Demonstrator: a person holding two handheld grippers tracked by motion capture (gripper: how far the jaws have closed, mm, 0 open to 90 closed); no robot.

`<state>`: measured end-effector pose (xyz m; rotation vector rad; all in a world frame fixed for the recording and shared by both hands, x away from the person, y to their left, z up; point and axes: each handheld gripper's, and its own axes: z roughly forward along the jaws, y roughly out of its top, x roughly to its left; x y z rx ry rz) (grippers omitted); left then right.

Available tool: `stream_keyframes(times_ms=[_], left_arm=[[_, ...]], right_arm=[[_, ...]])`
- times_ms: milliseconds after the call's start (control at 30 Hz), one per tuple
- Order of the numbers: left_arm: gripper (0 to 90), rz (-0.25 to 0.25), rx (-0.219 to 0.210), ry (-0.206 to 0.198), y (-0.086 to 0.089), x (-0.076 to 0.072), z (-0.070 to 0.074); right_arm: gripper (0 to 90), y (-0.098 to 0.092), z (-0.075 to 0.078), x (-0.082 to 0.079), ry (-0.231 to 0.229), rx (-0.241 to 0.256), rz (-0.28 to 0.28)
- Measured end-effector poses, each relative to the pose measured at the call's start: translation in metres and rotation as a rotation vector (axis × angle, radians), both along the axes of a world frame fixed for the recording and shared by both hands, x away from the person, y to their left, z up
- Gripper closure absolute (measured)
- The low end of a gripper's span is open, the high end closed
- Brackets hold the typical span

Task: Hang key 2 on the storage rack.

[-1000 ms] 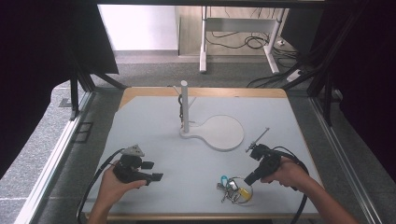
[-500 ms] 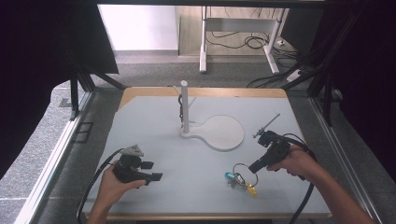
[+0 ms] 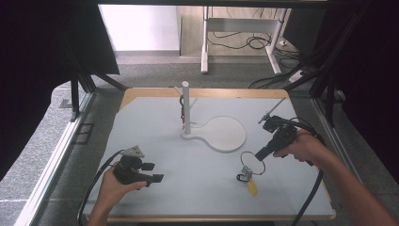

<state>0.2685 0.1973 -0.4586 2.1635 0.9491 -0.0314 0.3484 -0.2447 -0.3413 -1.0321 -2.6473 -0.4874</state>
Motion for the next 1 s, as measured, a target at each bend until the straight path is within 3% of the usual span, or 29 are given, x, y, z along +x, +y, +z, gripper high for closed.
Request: stream_keyframes(times_ms=[100,667,1000], left_arm=[[35.9,-0.003,0.001,0.001,0.000,0.000,0.000],[36.0,0.003,-0.022,0.011,0.004,0.001,-0.003],[36.0,-0.004,-0.023,0.012,0.004,0.001,-0.003]], right_arm=[[88.2,0.002,0.007,0.005,-0.009,-0.012,0.006],[88.2,0.012,0.041,0.025,-0.058,0.052,-0.005],[88.2,0.011,0.062,0.041,-0.081,0.063,-0.044]])
